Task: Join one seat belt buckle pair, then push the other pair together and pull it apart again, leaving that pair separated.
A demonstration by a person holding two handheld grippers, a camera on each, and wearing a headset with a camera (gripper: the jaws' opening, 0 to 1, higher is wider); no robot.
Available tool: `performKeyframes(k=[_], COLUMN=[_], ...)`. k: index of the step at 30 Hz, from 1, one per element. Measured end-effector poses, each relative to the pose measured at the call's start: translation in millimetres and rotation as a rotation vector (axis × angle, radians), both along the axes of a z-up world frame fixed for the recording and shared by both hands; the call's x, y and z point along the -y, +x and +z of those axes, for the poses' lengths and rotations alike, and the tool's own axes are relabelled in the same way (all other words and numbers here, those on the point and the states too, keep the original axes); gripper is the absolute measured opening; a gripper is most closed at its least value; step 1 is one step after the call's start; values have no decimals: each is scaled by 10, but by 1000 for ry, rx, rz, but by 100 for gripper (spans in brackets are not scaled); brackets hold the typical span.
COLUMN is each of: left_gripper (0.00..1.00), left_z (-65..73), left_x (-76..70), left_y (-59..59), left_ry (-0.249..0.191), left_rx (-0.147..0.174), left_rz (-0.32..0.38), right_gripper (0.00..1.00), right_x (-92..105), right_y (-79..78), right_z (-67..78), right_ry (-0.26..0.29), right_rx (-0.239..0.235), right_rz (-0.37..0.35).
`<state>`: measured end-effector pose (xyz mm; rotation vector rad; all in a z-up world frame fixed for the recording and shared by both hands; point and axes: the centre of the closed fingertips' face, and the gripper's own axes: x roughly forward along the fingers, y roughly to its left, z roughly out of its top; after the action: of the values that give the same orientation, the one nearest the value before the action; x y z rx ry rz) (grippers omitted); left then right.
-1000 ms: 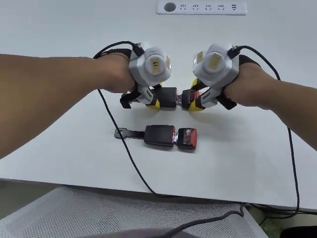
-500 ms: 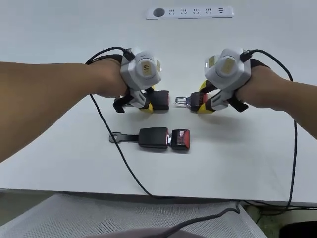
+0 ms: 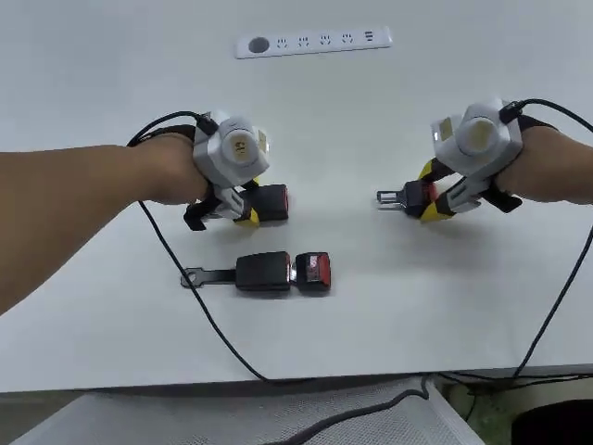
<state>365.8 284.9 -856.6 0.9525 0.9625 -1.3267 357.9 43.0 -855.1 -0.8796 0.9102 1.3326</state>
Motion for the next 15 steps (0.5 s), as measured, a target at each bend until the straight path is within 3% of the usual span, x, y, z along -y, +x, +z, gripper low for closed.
performKeyframes(k=[7, 9, 10, 11, 12, 13, 14, 15], left_gripper=[33, 33, 33, 33, 33, 34, 34, 37], left_z=[1, 3, 7, 13, 17, 18, 17, 26], left_x=[-30, -28, -26, -27, -31, -36, -58, -83], left_y=[23, 26, 22, 16, 13, 15, 12, 26], left_ry=[-32, -35, -39, -47, -50, -51, -42, -29], left_rx=[2, 5, 9, 17, 19, 23, 30, 51], left_rz=[58, 78, 75, 61, 61, 63, 55, 31], right_gripper=[40, 45, 48, 52, 55, 57, 59, 59], right_x=[-6, 7, 38, 47, 15, 5, -11, -1], right_y=[20, 51, 88, 116, 162, 141, 93, 91], right_z=[-14, -7, 0, 8, 39, 43, 56, 87], right_ry=[-48, -75, -100, -109, -96, -93, -70, -62], right_rx=[23, 41, 57, 77, 140, 148, 139, 158], right_rz=[-46, -83, -152, -172, -146, -142, -204, -215])
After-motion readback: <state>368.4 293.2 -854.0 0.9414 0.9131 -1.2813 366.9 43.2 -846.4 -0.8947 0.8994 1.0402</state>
